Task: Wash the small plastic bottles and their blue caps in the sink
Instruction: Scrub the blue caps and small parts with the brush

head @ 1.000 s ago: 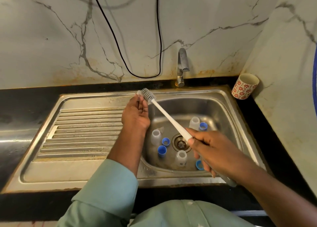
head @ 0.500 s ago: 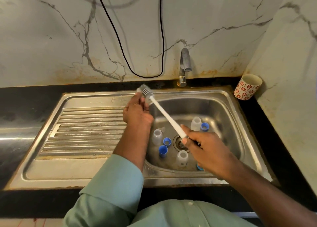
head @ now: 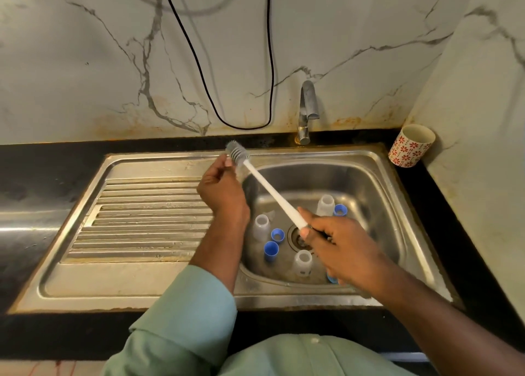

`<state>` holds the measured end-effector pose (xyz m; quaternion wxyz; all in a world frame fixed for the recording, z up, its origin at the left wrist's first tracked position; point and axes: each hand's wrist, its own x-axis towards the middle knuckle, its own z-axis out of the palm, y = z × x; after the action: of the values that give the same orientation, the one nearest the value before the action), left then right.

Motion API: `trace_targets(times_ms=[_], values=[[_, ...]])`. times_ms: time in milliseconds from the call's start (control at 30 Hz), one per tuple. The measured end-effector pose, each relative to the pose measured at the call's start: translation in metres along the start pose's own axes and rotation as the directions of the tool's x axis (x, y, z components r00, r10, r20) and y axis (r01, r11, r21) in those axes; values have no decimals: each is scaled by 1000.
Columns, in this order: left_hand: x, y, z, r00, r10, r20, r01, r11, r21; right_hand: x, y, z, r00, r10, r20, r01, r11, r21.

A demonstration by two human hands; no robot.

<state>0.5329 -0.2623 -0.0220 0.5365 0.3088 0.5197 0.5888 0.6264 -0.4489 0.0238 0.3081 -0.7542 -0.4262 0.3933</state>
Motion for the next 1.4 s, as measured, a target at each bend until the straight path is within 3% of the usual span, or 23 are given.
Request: trace_targets(times_ms=[100,133,200,333,433,567,700,833,967,1100,1233,1400], values=[[13,-2,-13,942,304,140,-331,909,254,-8,-7,-7,998,31,56,-35,996,86],[12,-6,-14,916,340,213,-393,866,308,-5,-10,-8,999,36,35,-38,996,78],[8,-12,-12,903,334,269,-417,833,364,-1,-16,-5,999,38,22,-40,996,82],[17,-4,-18,901,375,217,-431,825,365,-15,-23,-2,996,18,90,-23,998,61],[10,-4,-16,856,417,306,-513,756,406,-7,-27,-4,999,34,41,-37,998,51],[28,8,-18,919,378,114,-392,841,373,-17,-24,-9,994,-16,112,7,996,86],[12,12,-14,882,386,270,-468,784,407,-14,-22,2,996,-16,87,6,994,110],[26,15,-15,949,311,59,-316,925,210,-20,-19,4,996,-35,83,23,989,144],[10,6,-12,962,207,181,-236,959,160,-11,-19,7,999,6,38,-11,991,134],[16,6,-14,993,120,10,-120,991,52,-20,-13,2,996,2,91,-12,994,112],[-4,-2,-1,986,62,154,-78,992,103,-7,-13,3,999,28,27,-30,993,112],[10,6,-12,992,-61,-111,47,991,-124,-19,-11,-5,997,-11,76,0,989,145]])
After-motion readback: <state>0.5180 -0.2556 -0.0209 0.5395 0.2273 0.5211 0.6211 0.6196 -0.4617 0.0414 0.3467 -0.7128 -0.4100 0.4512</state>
